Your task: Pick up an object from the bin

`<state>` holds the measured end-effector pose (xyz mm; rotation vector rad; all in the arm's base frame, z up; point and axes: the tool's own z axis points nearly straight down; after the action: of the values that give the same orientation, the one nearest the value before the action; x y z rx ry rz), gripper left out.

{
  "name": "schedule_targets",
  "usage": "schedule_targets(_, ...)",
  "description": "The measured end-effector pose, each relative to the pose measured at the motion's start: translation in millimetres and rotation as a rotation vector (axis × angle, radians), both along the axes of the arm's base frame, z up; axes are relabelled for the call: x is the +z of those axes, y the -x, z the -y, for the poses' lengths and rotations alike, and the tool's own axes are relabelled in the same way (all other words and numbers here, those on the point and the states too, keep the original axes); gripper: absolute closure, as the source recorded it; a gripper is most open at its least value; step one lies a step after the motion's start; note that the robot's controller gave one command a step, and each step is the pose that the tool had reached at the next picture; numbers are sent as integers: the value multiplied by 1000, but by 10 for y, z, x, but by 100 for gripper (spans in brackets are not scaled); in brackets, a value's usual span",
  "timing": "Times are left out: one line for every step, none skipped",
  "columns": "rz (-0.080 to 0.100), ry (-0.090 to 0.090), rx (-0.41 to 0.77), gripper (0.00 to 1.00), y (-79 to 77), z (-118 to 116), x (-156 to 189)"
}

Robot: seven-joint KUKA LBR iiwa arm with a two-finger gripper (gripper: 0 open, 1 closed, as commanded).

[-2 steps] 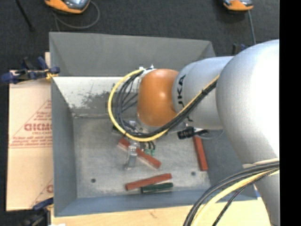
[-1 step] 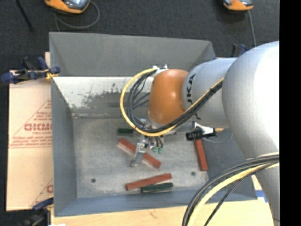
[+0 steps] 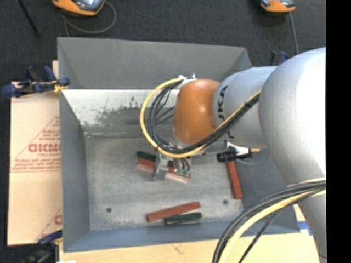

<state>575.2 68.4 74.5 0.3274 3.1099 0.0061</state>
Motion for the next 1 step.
schedule_targets(-8, 1, -3, 0, 24, 3, -27)
